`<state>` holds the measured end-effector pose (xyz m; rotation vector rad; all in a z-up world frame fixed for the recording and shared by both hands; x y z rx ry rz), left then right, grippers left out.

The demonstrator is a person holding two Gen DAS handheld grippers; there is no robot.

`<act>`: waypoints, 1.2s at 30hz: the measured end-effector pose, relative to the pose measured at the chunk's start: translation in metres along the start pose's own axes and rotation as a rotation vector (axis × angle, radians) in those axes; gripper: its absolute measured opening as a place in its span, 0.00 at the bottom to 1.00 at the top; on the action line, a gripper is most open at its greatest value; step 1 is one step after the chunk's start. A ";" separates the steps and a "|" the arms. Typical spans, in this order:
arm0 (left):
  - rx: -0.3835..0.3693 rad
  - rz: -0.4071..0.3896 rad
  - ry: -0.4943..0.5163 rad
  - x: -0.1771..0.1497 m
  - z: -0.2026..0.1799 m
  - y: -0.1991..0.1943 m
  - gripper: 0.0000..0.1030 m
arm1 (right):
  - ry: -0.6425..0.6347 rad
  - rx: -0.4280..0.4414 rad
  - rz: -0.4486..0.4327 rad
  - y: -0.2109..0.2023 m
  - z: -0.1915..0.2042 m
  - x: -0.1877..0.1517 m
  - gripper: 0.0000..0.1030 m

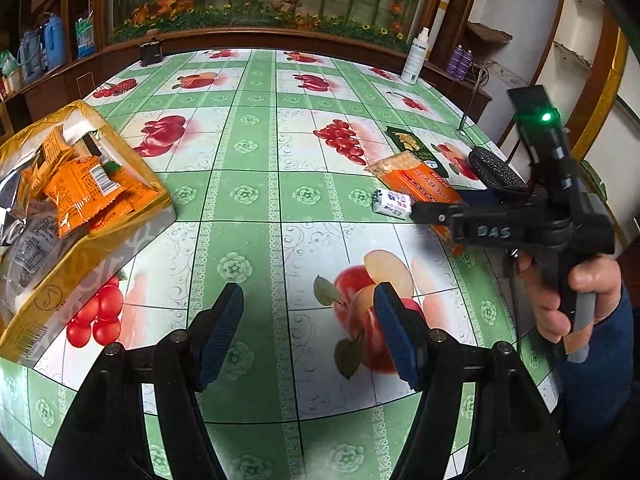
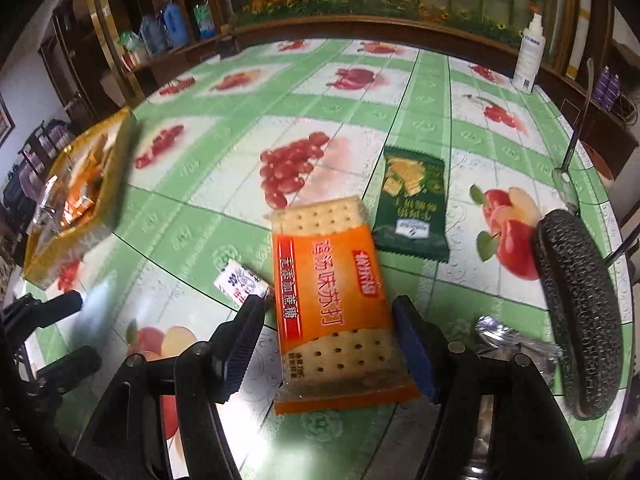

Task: Organize snacks
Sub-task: 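Grasp the white candy with the left gripper while the right grasps the orange cracker pack, then lift the candy and orange cracker pack with both grippers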

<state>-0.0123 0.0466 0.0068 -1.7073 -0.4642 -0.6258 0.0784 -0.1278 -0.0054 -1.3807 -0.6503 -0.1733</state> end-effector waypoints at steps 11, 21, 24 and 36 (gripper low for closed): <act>0.006 0.011 -0.016 0.002 0.002 0.008 0.65 | -0.038 0.170 0.001 -0.013 0.022 -0.006 0.53; -0.045 0.021 -0.044 0.028 -0.022 0.031 0.65 | 0.106 0.063 -0.002 -0.013 -0.006 0.000 0.54; -0.063 0.036 -0.067 0.039 -0.029 0.045 0.64 | 0.146 0.056 0.008 -0.010 -0.015 0.001 0.54; 0.085 0.019 0.071 0.047 -0.034 0.068 0.16 | 0.151 0.025 0.008 -0.007 -0.017 0.001 0.54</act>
Point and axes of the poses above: each gripper's, at about its wrist camera, not at the fingertips, and y roughly the way its jaws point, z to its left, x to its top, the point moved 2 cm from there along y, roughly the way its jaws point, and after that the axes turned 2 degrees about y, right-handed, at the moved point
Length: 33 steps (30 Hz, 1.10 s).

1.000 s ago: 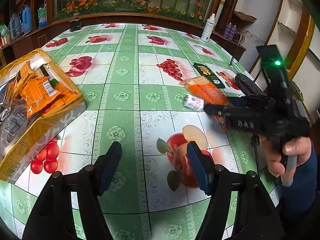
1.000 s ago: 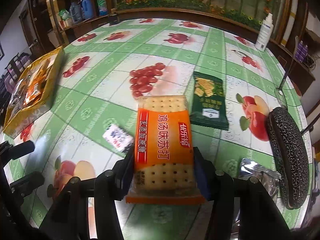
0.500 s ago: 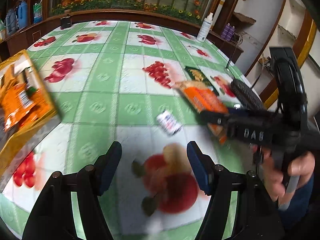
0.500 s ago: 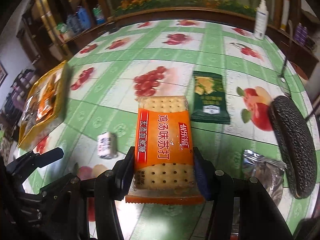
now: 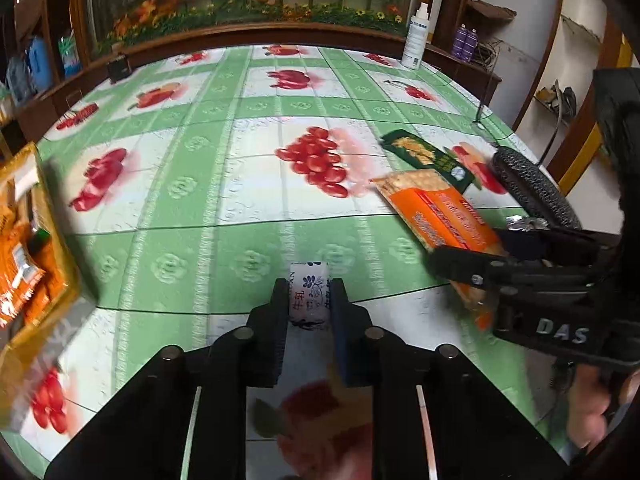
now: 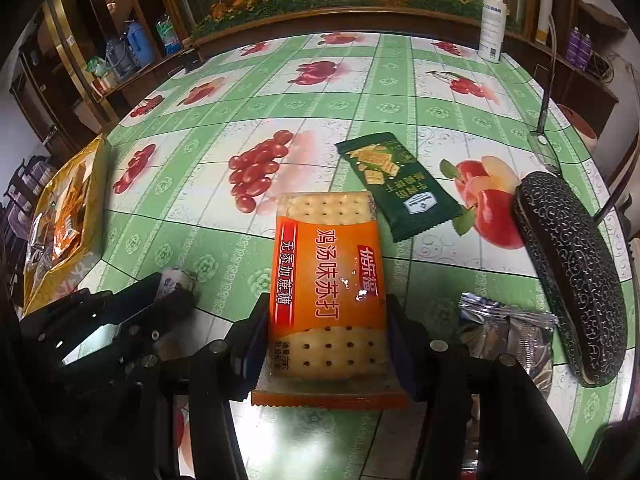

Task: Organize snacks
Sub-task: 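Lift the candy and orange cracker pack with both grippers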

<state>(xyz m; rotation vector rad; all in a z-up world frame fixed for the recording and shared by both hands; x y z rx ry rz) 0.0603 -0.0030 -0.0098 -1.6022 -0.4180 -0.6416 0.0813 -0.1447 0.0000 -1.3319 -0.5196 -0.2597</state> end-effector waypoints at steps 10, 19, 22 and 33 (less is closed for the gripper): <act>0.081 -0.054 -0.019 -0.001 0.020 -0.004 0.16 | -0.154 -0.080 -0.039 0.006 0.038 -0.015 0.54; 0.101 -0.069 -0.037 -0.001 0.024 -0.006 0.16 | -0.160 -0.064 -0.059 0.007 0.040 -0.015 0.56; 0.101 -0.062 -0.048 -0.002 0.026 -0.006 0.16 | -0.161 -0.066 -0.081 0.008 0.040 -0.015 0.58; 0.115 -0.043 -0.067 -0.002 0.031 -0.003 0.16 | -0.147 -0.067 -0.141 0.010 0.040 -0.016 0.66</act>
Point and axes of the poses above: each gripper's, at about its wrist camera, not at the fingertips, and y roughly the way its jaws point, z to its left, x to its top, the point moved 2 cm from there along y, roughly the way its jaws point, and after that the axes turned 2 degrees about y, right-handed, at the moved point
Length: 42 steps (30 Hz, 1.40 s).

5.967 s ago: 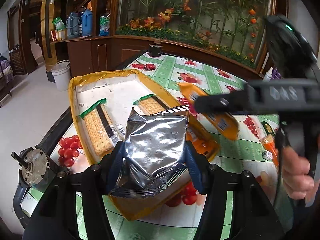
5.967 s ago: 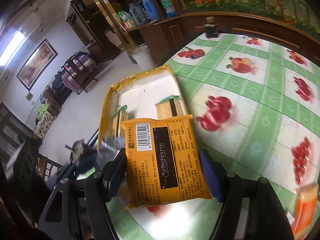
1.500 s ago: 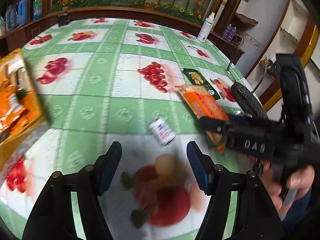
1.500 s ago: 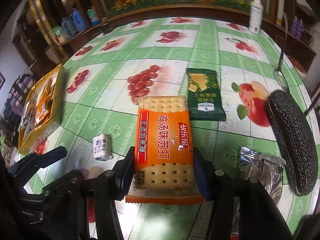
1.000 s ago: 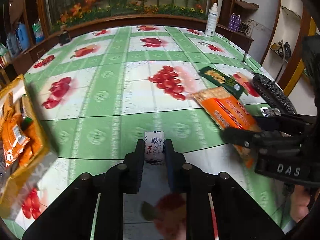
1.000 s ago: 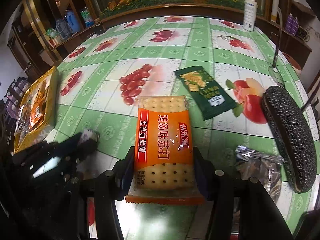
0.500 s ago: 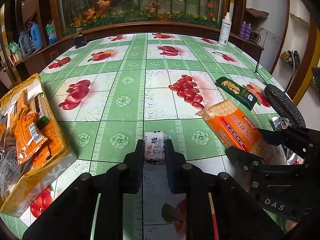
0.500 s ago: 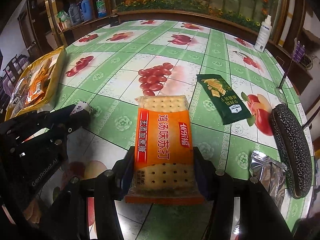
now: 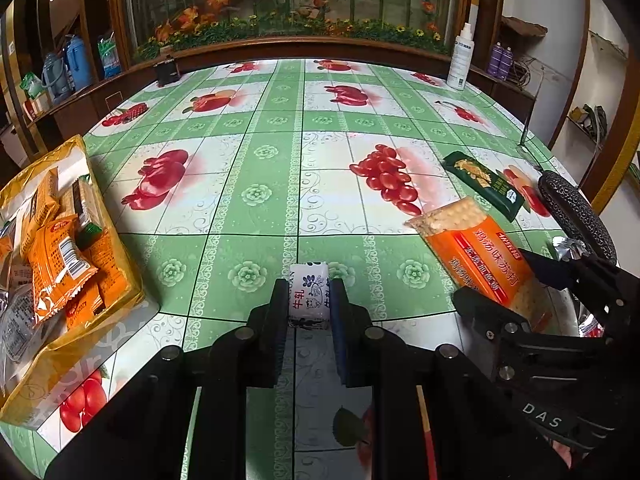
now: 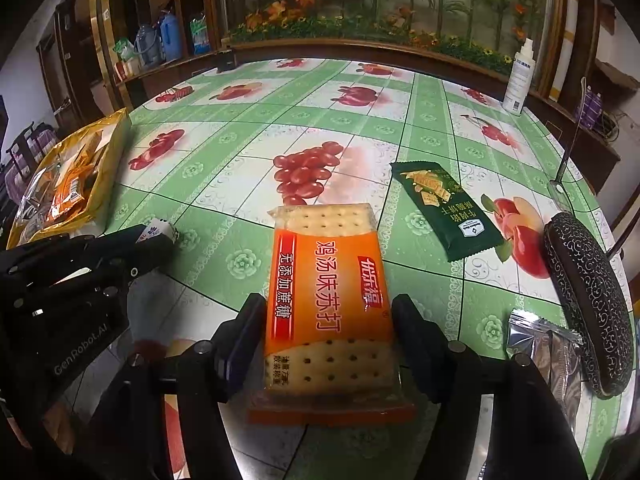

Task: Organize snacks
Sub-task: 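Lift the candy and orange cracker pack with both grippers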

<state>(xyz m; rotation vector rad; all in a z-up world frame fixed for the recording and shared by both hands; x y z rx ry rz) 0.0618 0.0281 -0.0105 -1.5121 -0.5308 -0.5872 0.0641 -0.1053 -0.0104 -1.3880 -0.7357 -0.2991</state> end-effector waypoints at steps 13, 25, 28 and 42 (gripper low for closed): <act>0.018 0.002 0.013 0.000 0.000 0.001 0.16 | -0.014 -0.009 0.022 0.000 0.001 0.003 0.53; 0.063 -0.092 0.044 0.001 -0.004 -0.017 0.16 | 0.036 0.021 -0.001 -0.008 -0.004 0.005 0.53; 0.072 -0.111 0.045 0.002 -0.004 -0.020 0.16 | 0.036 0.034 -0.023 -0.014 -0.003 0.007 0.53; 0.093 -0.145 0.058 0.003 -0.007 -0.025 0.16 | 0.044 0.050 -0.062 -0.025 -0.001 0.010 0.53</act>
Point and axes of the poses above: each gripper's, at about its wrist camera, not at the fingertips, and y roughly the way its jaws point, z to its left, x to its top, the point moved 2 cm from there along y, roughly the way its jaws point, and after that the axes turned 2 degrees about y, right-handed, at the moved point
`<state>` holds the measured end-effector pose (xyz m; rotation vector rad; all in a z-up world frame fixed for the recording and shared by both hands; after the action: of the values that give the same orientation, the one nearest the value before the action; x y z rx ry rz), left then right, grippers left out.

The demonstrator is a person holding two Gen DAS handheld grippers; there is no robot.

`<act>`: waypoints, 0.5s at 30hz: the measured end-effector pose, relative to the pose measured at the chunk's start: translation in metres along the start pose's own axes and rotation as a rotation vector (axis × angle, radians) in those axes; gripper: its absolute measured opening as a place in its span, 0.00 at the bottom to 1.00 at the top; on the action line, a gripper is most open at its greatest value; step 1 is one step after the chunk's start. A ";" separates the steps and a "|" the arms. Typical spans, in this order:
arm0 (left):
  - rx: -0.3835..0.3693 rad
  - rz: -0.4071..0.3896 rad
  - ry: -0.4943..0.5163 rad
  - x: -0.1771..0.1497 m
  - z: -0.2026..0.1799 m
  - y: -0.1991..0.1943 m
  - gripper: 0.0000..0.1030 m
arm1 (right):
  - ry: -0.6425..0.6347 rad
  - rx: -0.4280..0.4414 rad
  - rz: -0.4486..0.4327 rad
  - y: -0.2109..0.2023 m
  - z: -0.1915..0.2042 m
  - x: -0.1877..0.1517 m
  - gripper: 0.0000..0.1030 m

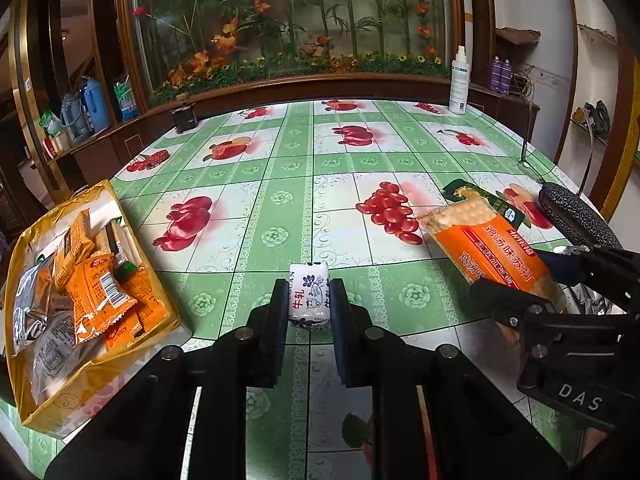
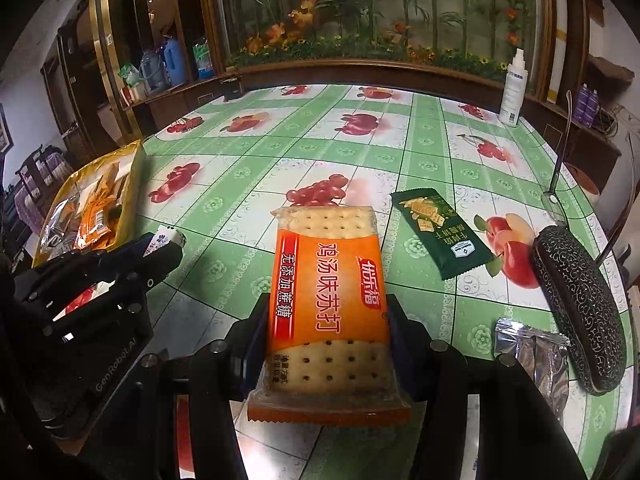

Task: Organize snacks
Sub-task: 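Lift the candy and orange cracker pack with both grippers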

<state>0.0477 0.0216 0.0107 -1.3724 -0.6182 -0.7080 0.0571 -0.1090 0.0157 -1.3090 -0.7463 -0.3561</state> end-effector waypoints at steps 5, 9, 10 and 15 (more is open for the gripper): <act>0.002 -0.002 -0.003 0.000 0.000 -0.002 0.16 | -0.003 0.004 -0.013 -0.004 0.001 0.000 0.53; 0.003 -0.006 -0.003 0.000 0.000 -0.002 0.16 | 0.000 0.006 -0.018 -0.005 0.001 0.001 0.53; 0.004 -0.007 -0.003 0.000 0.000 -0.002 0.16 | 0.000 0.006 -0.018 -0.005 0.001 0.001 0.53; 0.007 -0.011 -0.002 0.000 -0.001 -0.002 0.16 | -0.001 0.008 -0.025 -0.006 0.002 0.001 0.53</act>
<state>0.0461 0.0207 0.0124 -1.3645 -0.6301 -0.7127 0.0536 -0.1089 0.0216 -1.2933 -0.7645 -0.3719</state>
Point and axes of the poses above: each gripper's, at about its wrist camera, not at the fingertips, and y roughly the way its jaws point, z to its left, x to its top, the point moved 2 cm from there along y, roughly the way its jaws point, and after that the axes turned 2 degrees about y, right-handed, at the moved point
